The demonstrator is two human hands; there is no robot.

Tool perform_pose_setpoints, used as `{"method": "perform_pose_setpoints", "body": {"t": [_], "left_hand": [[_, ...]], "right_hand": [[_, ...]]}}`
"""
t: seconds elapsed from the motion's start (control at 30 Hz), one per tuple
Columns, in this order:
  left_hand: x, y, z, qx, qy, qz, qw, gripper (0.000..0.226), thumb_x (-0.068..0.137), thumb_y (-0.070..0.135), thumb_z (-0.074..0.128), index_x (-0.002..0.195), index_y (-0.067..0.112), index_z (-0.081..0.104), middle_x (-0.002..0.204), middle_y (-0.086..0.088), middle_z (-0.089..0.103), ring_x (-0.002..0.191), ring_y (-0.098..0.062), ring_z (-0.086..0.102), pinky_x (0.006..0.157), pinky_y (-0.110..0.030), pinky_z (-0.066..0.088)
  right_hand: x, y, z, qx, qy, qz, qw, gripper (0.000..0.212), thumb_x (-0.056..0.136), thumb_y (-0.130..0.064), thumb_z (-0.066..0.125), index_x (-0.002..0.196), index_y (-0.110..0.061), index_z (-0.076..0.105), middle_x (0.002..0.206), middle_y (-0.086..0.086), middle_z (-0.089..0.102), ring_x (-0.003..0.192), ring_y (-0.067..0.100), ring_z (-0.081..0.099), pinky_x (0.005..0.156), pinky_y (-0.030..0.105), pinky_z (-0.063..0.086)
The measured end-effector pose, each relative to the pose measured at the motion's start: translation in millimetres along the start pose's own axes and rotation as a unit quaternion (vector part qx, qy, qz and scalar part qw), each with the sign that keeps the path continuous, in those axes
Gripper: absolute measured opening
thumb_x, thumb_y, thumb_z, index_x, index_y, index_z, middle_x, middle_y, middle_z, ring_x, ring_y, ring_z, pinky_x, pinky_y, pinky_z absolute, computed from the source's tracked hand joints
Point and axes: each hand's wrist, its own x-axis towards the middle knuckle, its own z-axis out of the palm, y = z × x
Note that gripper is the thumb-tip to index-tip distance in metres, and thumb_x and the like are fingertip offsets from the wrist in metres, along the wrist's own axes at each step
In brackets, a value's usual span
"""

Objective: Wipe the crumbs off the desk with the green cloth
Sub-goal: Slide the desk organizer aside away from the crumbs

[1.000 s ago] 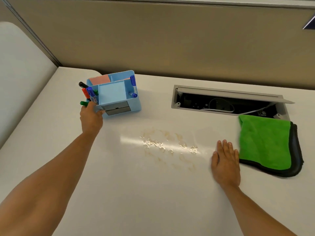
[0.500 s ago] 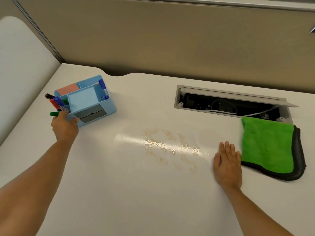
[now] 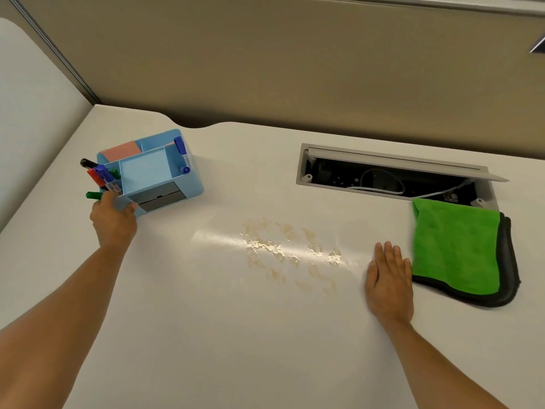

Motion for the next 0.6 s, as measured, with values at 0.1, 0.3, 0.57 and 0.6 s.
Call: {"method": "perform_pose_setpoints", "body": {"t": [0.1, 0.3, 0.57, 0.6], "left_hand": [[-15, -5, 4, -0.066, 0.014, 0.017, 0.998, 0.064, 0.085, 0.011, 0.069, 0.141, 0.019, 0.039, 0.147, -0.016, 0.041, 0.135, -0.032, 0.039, 0.112, -0.046, 0.036], [-102, -18, 31, -0.056, -0.013, 0.062, 0.996, 0.065, 0.091, 0.035, 0.062, 0.145, 0.021, 0.030, 0.160, -0.008, 0.019, 0.146, -0.025, 0.020, 0.117, -0.041, 0.020], [-181, -35, 54, 0.154, -0.172, 0.263, 0.937, 0.065, 0.091, 0.057, 0.033, 0.135, 0.012, 0.049, 0.154, -0.010, 0.036, 0.147, -0.027, 0.023, 0.121, -0.048, 0.009], [-185, -38, 54, 0.166, -0.180, 0.261, 0.934, 0.068, 0.091, 0.059, 0.030, 0.136, 0.012, 0.048, 0.154, -0.009, 0.036, 0.147, -0.026, 0.023, 0.120, -0.049, 0.009]], "right_hand": [[0, 1, 1, 0.000, 0.001, 0.002, 1.000, 0.057, 0.097, -0.033, 0.014, 0.148, -0.012, 0.030, 0.156, 0.010, 0.030, 0.147, 0.023, 0.019, 0.122, 0.045, 0.010], [0, 1, 2, 0.006, 0.007, 0.000, 1.000, 0.056, 0.098, -0.033, 0.014, 0.148, -0.013, 0.030, 0.156, 0.009, 0.030, 0.147, 0.022, 0.019, 0.122, 0.044, 0.009], [-1, 1, 2, 0.012, 0.010, -0.002, 1.000, 0.054, 0.099, -0.032, 0.016, 0.148, -0.013, 0.029, 0.156, 0.008, 0.030, 0.148, 0.021, 0.018, 0.122, 0.044, 0.008], [-1, 1, 2, 0.012, 0.010, -0.002, 1.000, 0.054, 0.099, -0.032, 0.016, 0.148, -0.013, 0.029, 0.157, 0.008, 0.030, 0.148, 0.021, 0.018, 0.122, 0.044, 0.008]]}}
